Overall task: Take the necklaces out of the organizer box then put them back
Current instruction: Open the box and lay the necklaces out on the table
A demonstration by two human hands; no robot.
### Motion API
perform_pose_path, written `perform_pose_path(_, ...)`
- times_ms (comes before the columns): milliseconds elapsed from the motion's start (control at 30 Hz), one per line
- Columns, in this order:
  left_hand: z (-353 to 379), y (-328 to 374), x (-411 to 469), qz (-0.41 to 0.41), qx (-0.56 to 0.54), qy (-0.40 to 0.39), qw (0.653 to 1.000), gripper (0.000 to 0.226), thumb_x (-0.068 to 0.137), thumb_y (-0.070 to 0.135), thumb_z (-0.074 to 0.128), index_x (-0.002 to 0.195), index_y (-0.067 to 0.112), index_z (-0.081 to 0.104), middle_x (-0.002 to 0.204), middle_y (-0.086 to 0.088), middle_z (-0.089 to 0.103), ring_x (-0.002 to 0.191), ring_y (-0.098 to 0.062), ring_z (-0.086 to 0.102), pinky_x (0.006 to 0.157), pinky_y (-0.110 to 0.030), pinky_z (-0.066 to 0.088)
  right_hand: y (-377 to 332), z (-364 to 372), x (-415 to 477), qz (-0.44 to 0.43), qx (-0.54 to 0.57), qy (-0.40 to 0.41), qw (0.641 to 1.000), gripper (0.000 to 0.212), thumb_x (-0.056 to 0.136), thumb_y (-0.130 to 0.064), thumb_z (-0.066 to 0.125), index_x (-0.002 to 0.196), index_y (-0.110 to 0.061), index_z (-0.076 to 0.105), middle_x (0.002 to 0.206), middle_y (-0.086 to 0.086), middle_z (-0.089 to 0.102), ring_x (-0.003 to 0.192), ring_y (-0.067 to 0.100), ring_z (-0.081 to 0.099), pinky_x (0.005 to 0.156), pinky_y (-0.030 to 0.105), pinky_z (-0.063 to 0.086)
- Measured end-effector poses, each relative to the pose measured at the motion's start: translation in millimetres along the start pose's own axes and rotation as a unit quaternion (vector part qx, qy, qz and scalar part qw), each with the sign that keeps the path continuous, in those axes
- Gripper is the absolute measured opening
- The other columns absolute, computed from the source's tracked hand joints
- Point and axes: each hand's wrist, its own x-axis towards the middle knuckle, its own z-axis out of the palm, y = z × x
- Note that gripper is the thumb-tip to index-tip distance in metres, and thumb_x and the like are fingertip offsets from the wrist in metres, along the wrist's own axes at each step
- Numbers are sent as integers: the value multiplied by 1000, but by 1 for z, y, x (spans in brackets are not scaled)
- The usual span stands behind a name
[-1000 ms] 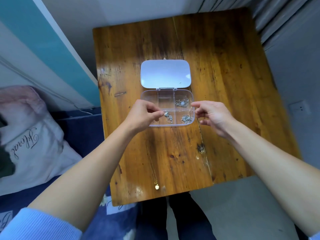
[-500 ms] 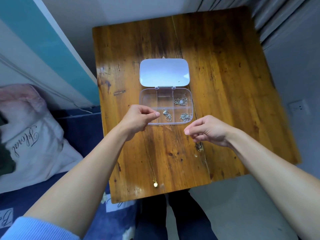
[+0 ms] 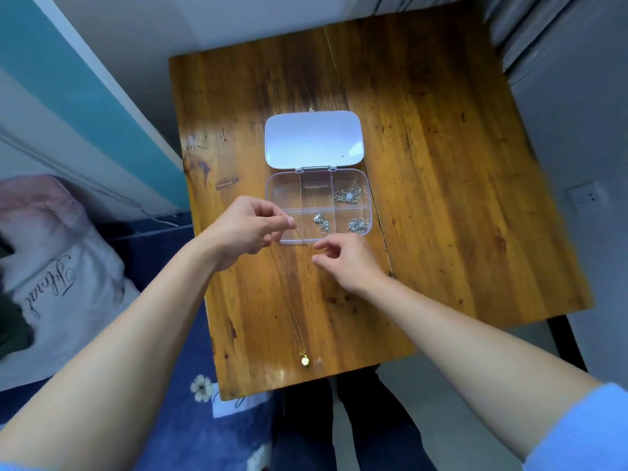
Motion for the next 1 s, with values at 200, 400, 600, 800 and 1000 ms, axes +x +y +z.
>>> perform_pose_path(200,-17,-1,-6,-15,-20,-47,999,12,89,16,65,83,8,73,53,2,49,43,-8,36,40,-19,25,-25,33,1,-41,1,156,987,25,80,-44,72,102,-32,68,65,-12,63,71,15,63,63,31,49)
perform_pose_path(400,-30,-10,-6,-24,-72,-64,995,12,89,17,66,80,16,74,50,3,42,43,-10,29,42,-22,18,-31,30,10,-35,63,90,993,7,85,-28,67,88,-26,74,76,-5,69,74,21,62,72,44,54)
perform_pose_path(600,-36,-13,-5,-10,-78,-87,993,10,88,18,66,82,15,74,46,6,36,43,-12,25,44,-26,15,-39,20,15,-56,103,-36,992,41,86,-7,62,119,-32,62,107,-4,63,69,27,59,78,52,56)
perform_pose_path(800,-45,-11,-5,-2,-73,-90,993,14,89,17,65,77,16,73,47,4,39,42,-10,27,44,-24,17,-51,21,13,-48,80,-75,993,4,85,-24,72,83,-21,73,79,0,70,63,15,59,73,40,54)
perform_pose_path(1000,-60,-30,-2,-26,-78,-36,996,31,88,24,66,58,17,59,48,4,45,41,-9,33,41,-20,24,-30,-1,3,15,128,-86,988,10,86,-18,69,78,-13,71,66,-4,62,56,7,56,55,14,45)
